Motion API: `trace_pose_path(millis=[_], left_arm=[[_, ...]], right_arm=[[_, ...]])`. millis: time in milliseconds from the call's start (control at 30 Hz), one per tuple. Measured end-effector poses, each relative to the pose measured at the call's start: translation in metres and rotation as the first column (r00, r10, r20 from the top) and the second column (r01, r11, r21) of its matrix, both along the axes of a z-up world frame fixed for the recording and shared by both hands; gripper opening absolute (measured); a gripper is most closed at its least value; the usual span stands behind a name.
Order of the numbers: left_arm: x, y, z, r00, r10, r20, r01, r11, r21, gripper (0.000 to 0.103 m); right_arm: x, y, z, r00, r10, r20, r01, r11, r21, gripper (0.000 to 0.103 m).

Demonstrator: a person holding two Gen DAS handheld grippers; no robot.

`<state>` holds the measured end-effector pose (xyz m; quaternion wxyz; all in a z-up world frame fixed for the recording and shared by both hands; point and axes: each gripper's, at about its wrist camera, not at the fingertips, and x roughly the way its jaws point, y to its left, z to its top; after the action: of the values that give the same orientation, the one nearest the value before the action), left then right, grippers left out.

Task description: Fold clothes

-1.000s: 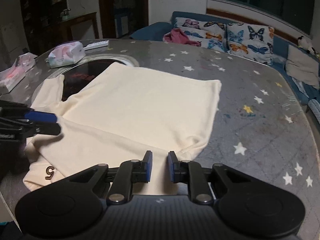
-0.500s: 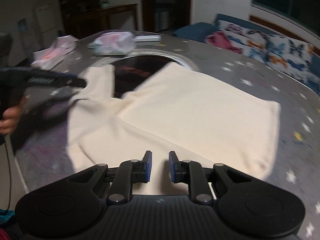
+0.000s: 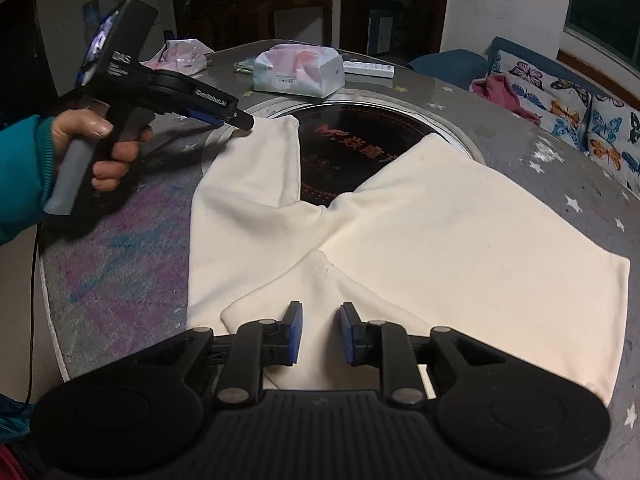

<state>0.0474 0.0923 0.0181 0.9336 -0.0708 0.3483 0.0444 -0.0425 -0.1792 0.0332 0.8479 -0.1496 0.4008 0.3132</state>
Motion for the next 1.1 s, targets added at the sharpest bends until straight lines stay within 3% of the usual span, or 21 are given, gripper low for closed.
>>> trace_pose_path(millis=[33, 167, 233, 500, 667, 900, 1100], left_arm=[[0.001, -0.001, -0.001, 1.000, -0.005, 0.004, 0.005, 1.000, 0.007, 0.043], [0.004, -0.004, -0.004, 1.000, -0.024, 0.019, 0.024, 1.000, 0.013, 0.011], [0.003, -0.002, -0.004, 0.999, -0.019, 0.027, 0.019, 1.000, -0.002, 0.006], [-0.046, 0.022, 0.044, 0.982, 0.062, 0.180, -0.044, 0.994, -0.104, 0.005], [-0.080, 0.011, 0.082, 0.963, 0.043, 0.267, -0.015, 0.994, -0.106, 0.005], [-0.109, -0.065, 0.130, 0.919, -0.141, 0.368, 0.190, 0.976, -0.102, 0.005], [-0.131, -0.147, 0.148, 0.843, -0.338, 0.419, 0.412, 0.906, -0.098, 0.005]], right_arm=[[0.000, -0.001, 0.001, 1.000, -0.002, 0.000, 0.002, 1.000, -0.001, 0.021], [-0.001, -0.007, 0.004, 1.000, -0.021, 0.008, 0.021, 1.000, 0.002, 0.022], [-0.001, -0.010, 0.006, 0.999, -0.035, 0.013, 0.035, 0.999, 0.006, 0.022], [-0.008, -0.029, 0.022, 0.995, -0.082, 0.057, 0.080, 0.996, 0.038, 0.022], [-0.016, -0.040, 0.029, 0.990, -0.111, 0.081, 0.106, 0.993, 0.057, 0.022], [-0.028, -0.068, 0.038, 0.978, -0.178, 0.106, 0.167, 0.981, 0.101, 0.022], [-0.039, -0.107, 0.043, 0.955, -0.274, 0.116, 0.259, 0.957, 0.130, 0.022]])
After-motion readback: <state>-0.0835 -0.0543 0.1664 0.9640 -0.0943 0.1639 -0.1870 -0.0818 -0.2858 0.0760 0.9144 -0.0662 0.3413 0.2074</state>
